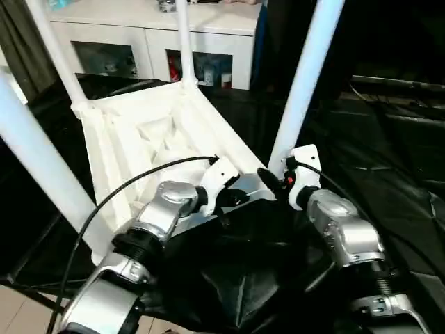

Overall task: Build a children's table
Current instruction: Rotate leg to tighten

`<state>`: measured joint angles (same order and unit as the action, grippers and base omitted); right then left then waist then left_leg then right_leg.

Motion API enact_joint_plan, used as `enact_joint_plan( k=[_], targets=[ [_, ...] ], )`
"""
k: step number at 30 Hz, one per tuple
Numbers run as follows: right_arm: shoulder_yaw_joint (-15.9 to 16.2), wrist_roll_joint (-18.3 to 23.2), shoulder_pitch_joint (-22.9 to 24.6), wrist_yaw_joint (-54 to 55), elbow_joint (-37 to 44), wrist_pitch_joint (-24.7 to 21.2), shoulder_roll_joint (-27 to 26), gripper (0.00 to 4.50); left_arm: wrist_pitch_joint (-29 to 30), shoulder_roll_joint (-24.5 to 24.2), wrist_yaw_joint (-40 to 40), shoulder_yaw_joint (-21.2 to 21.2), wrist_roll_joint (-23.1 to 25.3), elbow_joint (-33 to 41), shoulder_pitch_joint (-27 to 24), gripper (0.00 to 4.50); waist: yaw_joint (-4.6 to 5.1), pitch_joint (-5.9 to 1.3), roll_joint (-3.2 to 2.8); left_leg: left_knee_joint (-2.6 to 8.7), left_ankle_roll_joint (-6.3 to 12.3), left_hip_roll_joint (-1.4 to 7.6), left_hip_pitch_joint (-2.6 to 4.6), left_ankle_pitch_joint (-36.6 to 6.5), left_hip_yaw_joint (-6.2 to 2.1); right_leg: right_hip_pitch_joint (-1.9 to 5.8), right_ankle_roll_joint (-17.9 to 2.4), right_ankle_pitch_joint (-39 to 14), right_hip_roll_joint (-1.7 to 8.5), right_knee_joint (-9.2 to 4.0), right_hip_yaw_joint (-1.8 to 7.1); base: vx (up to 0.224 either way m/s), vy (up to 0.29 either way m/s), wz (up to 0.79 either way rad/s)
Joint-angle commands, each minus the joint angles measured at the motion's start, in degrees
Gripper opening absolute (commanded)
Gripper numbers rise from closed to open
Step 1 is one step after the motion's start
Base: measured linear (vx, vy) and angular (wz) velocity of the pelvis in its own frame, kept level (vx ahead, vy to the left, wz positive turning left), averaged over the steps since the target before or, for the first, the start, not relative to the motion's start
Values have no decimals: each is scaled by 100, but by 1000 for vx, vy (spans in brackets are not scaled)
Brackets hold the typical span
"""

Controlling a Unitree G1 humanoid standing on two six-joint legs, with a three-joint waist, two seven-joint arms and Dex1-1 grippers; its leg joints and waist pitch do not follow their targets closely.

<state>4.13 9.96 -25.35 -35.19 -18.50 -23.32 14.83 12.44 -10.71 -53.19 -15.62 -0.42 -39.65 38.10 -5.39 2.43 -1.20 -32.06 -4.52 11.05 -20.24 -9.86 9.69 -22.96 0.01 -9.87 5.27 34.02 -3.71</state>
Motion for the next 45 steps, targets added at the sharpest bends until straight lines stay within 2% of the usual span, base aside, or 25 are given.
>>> enact_joint_plan(
  k=[1, 3, 4, 6, 8, 11, 12, 13, 14, 17, 19, 24, 26, 27, 30, 32, 33, 34, 37, 38, 40, 42, 43, 44, 45],
  targets=[
    [504, 239, 70, -988, 410, -124, 195, 316, 16, -153, -439, -166, 22, 42, -57, 0, -45, -340, 118, 322, 253, 118, -44, -1273, -3, 353, -1139, -1029, 263, -405, 198, 0, 0, 0],
    [557, 263, 98, -1193, 480, -139, 319, 316, 11, -216, -618, -201, -5, 101, -77, 0, -85, -332, 66, 319, 281, 140, -40, -1208, -10, 337, -1145, -1203, 291, -402, 205, 0, 0, 0],
    [656, 316, 168, -1592, 610, -99, 515, 316, 24, -353, -959, -263, -76, 257, -136, 0, -106, -328, 87, 328, 278, 153, -42, -1216, -13, 337, -1143, -1312, 300, -400, 202, 0, 0, 0],
    [727, 351, 213, -1892, 699, -79, 654, 316, 62, -459, -1212, -302, -138, 382, -186, 0, -111, -322, 73, 331, 277, 165, -41, -1264, -8, 321, -1136, -1382, 292, -405, 206, 0, 0, 0],
    [842, 432, 262, -2404, 853, -99, 904, 316, 137, -709, -1841, -384, -344, 720, -349, 0, -141, -321, 57, 339, 239, 179, -15, -1345, -17, 313, -1126, -1497, 300, -408, 205, 0, 0, 0],
    [984, 517, 271, -2942, 947, -108, 1215, 316, 269, -981, -2562, -465, -585, 1071, -526, 0, -160, -335, 27, 329, 267, 200, -2, -1352, -1, 289, -1244, -1292, 285, -376, 212, 0, 0, 0],
    [1019, 507, 275, -3020, 955, -104, 1273, 316, 318, -1041, -2683, -493, -595, 1120, -554, 0, -168, -341, 27, 320, 272, 202, -9, -1274, 2, 290, -1341, -1039, 276, -338, 214, 0, 0, 0],
    [1044, 494, 280, -3062, 963, -104, 1310, 316, 342, -1089, -2773, -521, -599, 1153, -575, 0, -203, -341, 14, 307, 287, 212, 16, -1254, 16, 260, -1422, -880, 269, -333, 218, 0, 0, 0],
    [1056, 488, 283, -3100, 974, -108, 1336, 316, 356, -1121, -2828, -539, -600, 1174, -586, 0, -210, -331, 21, 311, 280, 207, 8, -1280, 15, 267, -1432, -894, 267, -333, 218, 0, 0, 0],
    [1091, 449, 309, -3208, 1028, -168, 1402, 316, 311, -1236, -2970, -605, -539, 1193, -621, 0, -253, -328, 13, 324, 193, 204, 16, -1431, 9, 270, -1360, -1170, 285, -348, 223, 0, 0, 0],
    [1136, 447, 323, -3302, 1058, -199, 1459, 300, 350, -1278, -3002, -605, -545, 1245, -644, 0, -262, -325, 31, 335, 147, 197, 9, -1454, 2, 280, -1276, -1299, 287, -358, 228, 0, 0, 0],
    [1246, 530, 363, -3551, 1102, -331, 1582, 260, 472, -1275, -2991, -584, -558, 1330, -674, 0, -278, -340, 47, 313, 173, 187, -8, -1284, 5, 291, -1279, -1150, 286, -339, 227, 0, 0, 0],
    [1256, 505, 362, -3543, 1079, -301, 1551, 247, 485, -1246, -2919, -563, -550, 1334, -673, 0, -282, -341, 58, 311, 188, 183, -15, -1226, 2, 295, -1266, -1133, 286, -335, 221, 0, 0, 0],
    [1266, 492, 363, -3530, 1059, -287, 1525, 231, 483, -1232, -2870, -548, -549, 1338, -675, 0, -280, -336, 106, 310, 200, 180, -14, -1240, 10, 291, -1244, -1212, 286, -350, 219, 0, 0, 0],
    [1279, 456, 351, -3425, 997, -254, 1427, 222, 428, -1194, -2660, -482, -524, 1320, -678, 0, -286, -328, 52, 318, 170, 184, -12, -1300, 0, 277, -1208, -1369, 296, -358, 222, 0, 0, 0],
    [1228, 445, 334, -3262, 936, -239, 1335, 219, 389, -1160, -2504, -432, -482, 1258, -664, 0, -282, -322, 69, 327, 139, 181, -9, -1399, -4, 284, -1159, -1536, 303, -380, 222, 0, 0, 0],
    [1155, 444, 318, -3087, 868, -272, 1247, 218, 338, -1131, -2384, -404, -439, 1193, -647, 0, -278, -315, 28, 335, 105, 179, -7, -1483, -14, 266, -1117, -1680, 304, -393, 222, 0, 0, 0],
    [1011, 392, 296, -2684, 710, -277, 1069, 214, 282, -1043, -2042, -323, -343, 1031, -579, 0, -261, -302, 43, 345, 54, 171, 1, -1598, -16, 264, -1047, -1871, 300, -421, 220, 0, 0, 0],
    [940, 327, 292, -2418, 608, -248, 964, 210, 251, -976, -1829, -268, -300, 920, -523, 0, -232, -294, 53, 366, -40, 151, 7, -1761, -34, 268, -857, -2298, 300, -468, 206, 0, 0, 0],
    [739, 143, 275, -1615, 338, -249, 639, 209, 185, -765, -1197, -138, -184, 605, -375, 0, -202, -281, 14, 371, -84, 144, 16, -1819, -35, 243, -795, -2421, 293, -494, 207, 0, 0, 0],
    [647, 65, 268, -1245, 234, -269, 484, 207, 167, -663, -898, -83, -134, 461, -307, 0, -140, -291, 42, 373, -143, 128, 29, -1915, -48, 248, -730, -2587, 297, -514, 194, 0, 0, 0],
    [332, -59, 275, -120, 32, -399, -13, 203, 169, -314, -42, 44, -20, 73, -113, 0, -74, -286, 38, 374, -177, 110, 14, -1870, -46, 240, -683, -2580, 276, -527, 185, 0, 0, 0],
    [262, -82, 279, 146, -11, -437, -142, 201, 167, -229, 178, 76, 10, -9, -76, 0, -51, -289, 14, 363, -190, 98, 32, -1938, -56, 233, -619, -2778, 283, -548, 169, 0, 0, 0],
    [157, -110, 286, 491, -52, -488, -298, 200, 162, -118, 427, 114, 34, -89, -33, 0, -37, -299, 38, 355, -160, 95, 45, -1912, -45, 219, -592, -2753, 280, -571, 182, 0, 0, 0],
    [51, -129, 291, 804, -90, -552, -453, 199, 152, -29, 579, 142, 48, -148, -5, 0, -34, -301, 11, 357, -154, 97, 48, -1902, -52, 216, -604, -2705, 278, -563, 183, 0, 0, 0]
  ],
)
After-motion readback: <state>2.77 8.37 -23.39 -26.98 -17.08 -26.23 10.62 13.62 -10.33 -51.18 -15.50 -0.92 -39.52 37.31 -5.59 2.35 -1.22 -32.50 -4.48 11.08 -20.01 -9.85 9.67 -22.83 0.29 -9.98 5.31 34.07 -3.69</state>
